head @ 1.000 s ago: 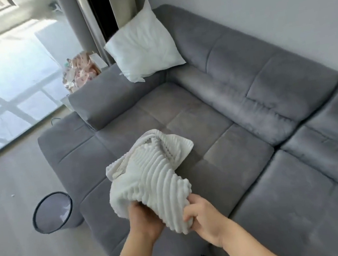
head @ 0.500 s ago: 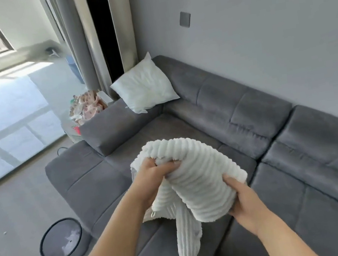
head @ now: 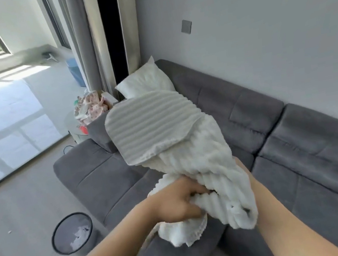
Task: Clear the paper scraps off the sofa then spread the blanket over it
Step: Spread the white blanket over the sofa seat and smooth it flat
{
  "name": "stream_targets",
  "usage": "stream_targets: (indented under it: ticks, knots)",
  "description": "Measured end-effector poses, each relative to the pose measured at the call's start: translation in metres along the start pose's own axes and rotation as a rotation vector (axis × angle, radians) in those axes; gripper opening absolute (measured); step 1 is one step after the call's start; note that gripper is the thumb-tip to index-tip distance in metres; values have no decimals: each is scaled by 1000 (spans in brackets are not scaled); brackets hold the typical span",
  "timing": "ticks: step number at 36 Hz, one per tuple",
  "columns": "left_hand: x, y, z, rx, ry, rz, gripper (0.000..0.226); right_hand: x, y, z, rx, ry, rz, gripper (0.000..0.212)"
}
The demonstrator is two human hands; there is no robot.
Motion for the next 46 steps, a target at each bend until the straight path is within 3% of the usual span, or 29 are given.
stream_targets:
  ticks: [3,5,7,9,11,13,16,17,18,21,24,26,28,31,33,35,36,41,43,46]
  knots:
    - [32,-8,-54,639,-298,150,49,8,4,-12,31,-97,-29,34]
    - [41,-15,-88,880,-419,345,48,16,6,-18,16,-195,-128,56]
    - [45,-19,-107,1071,-480,499,60,25,10,-12,90,-215,-214,68]
    - [43,-16,-115,1339,-519,554,78,33,19,3,346,-258,-260,51]
    - [37,-17,-111,1438,-516,563,66,42,32,17,725,-357,-284,23]
    - [28,-17,-105,1310,-467,544,45,46,37,34,1046,-382,-317,22]
    - [19,-39,-95,1049,-384,726,35,46,26,40,1239,-426,-303,15]
    - [13,-48,-87,1007,-334,763,30,44,16,38,1155,-378,-266,12]
    - [7,-54,-78,963,-282,778,27,42,6,34,973,-305,-220,24]
    - [-12,-71,-44,760,-191,848,29,35,-26,22,314,-126,-121,75]
    - [-40,-63,-13,670,-162,823,31,41,-30,10,145,-138,-259,95]
    - [-60,-45,11,725,-141,751,30,44,-19,10,288,-199,-341,93]
    - [-79,-22,34,805,-129,667,32,41,-12,7,472,-325,-312,84]
    - [-100,-2,57,781,-83,570,35,30,-34,-25,592,-560,-15,43]
    - [-107,-4,62,667,-42,606,27,28,-62,-48,721,-691,165,13]
    - [-117,-8,62,509,-19,731,20,26,-101,-70,913,-823,303,38]
    - [-122,-10,60,423,-15,810,17,25,-121,-76,931,-806,336,45]
    - [-143,14,45,279,-185,1156,11,16,-214,-84,926,-613,242,34]
    - [-156,36,44,329,-273,1183,20,17,-237,-83,946,-576,170,31]
    - [-175,65,53,393,-299,1226,23,19,-276,-87,990,-577,151,43]
Point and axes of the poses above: each hand's wrist, its own x-axis away from the middle knuckle, its own y-axis out of the palm, z = x × y, the point moved 8 cm from there along -x, towards the middle knuckle, and after that the axes turned 12 degrees about z, right-handed, at the moved point
